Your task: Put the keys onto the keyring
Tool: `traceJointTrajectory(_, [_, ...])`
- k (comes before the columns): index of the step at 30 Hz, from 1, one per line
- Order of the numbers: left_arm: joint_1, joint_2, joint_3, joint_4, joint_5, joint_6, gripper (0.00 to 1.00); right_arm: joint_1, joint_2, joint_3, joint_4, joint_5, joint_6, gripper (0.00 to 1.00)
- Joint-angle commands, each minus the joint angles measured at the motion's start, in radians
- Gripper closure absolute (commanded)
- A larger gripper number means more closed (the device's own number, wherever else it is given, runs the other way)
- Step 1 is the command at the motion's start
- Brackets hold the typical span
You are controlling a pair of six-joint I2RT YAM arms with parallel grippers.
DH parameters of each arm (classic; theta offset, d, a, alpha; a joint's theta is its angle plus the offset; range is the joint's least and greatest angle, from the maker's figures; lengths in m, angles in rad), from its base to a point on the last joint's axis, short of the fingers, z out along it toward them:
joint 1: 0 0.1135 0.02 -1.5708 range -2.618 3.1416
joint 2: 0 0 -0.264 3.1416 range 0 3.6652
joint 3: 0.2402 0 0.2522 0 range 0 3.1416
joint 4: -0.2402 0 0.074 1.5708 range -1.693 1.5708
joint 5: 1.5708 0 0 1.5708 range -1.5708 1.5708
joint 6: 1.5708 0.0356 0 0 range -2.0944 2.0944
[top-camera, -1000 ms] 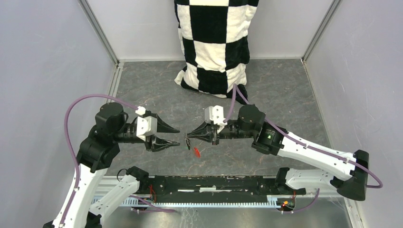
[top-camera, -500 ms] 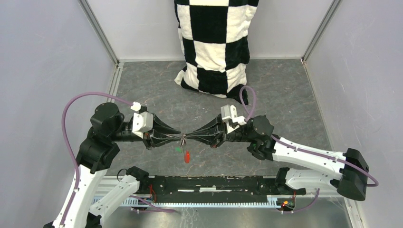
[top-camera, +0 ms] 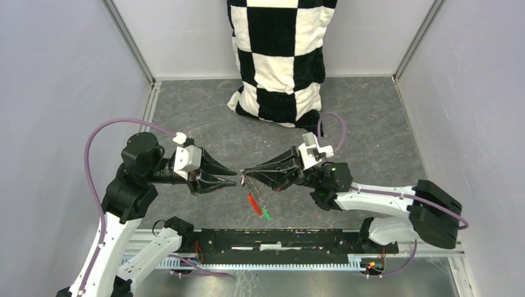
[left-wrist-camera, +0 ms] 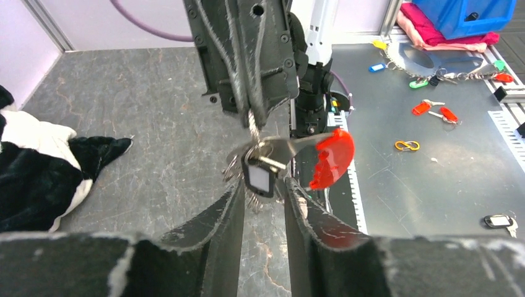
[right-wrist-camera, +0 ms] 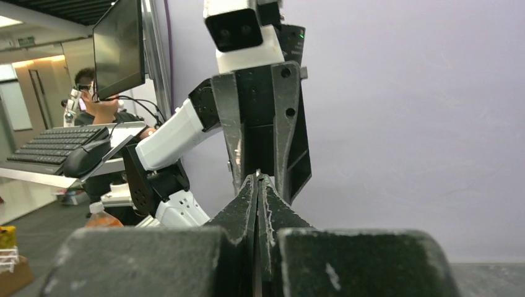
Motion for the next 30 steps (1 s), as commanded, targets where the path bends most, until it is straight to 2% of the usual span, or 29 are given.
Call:
traceJointTrajectory(1, [-0.001, 0.01, -0.021, 0.047, 0.04, -0.02, 0.59, -0.003, 0.085, 0.03, 0.356, 0.044, 0.142, 0.99])
traceJointTrajectory(3, [0.0, 0.013, -0.028, 0.048, 0.035, -0.014, 0.54, -0.002, 0.096, 0.046, 0.329, 0.036, 0.135, 0.99])
traceJointTrajectory(7, [0.001, 0.02, -0.034, 0.026, -0.04, 0.005, 0.47, -0.042, 0.022, 0.019, 0.115, 0.061, 0.03, 1.0])
traceJointTrajectory(12, [0.001, 0.053, -0.059, 0.004, -0.284, -0.016, 0.05, -0.115, -0.054, -0.032, -0.155, 0.046, -0.126, 1.0])
traceJointTrajectory(13, [0.001, 0.059, -0.071, 0.02, -0.353, -0.036, 0.01, -0.128, -0.054, -0.036, -0.205, 0.043, -0.154, 1.0])
traceJointTrajectory(20, [0.054, 0.132, -0.099, 0.078, -0.771, -0.125, 0.0, -0.174, 0.082, 0.031, -0.424, -0.031, -0.286, 0.99])
traceJointTrajectory(25, [0.229, 0.222, -0.077, 0.097, -0.925, -0.205, 0.0, -0.191, 0.26, 0.169, -0.464, -0.121, -0.297, 1.0])
traceJointTrajectory(28, [0.309, 0.275, -0.05, 0.122, -1.031, -0.224, 0.0, -0.194, 0.375, 0.251, -0.399, -0.181, -0.238, 0.99])
traceJointTrajectory(30, [0.342, 0.29, -0.046, 0.147, -1.031, -0.206, 0.0, -0.203, 0.436, 0.272, -0.296, -0.192, -0.172, 0.99])
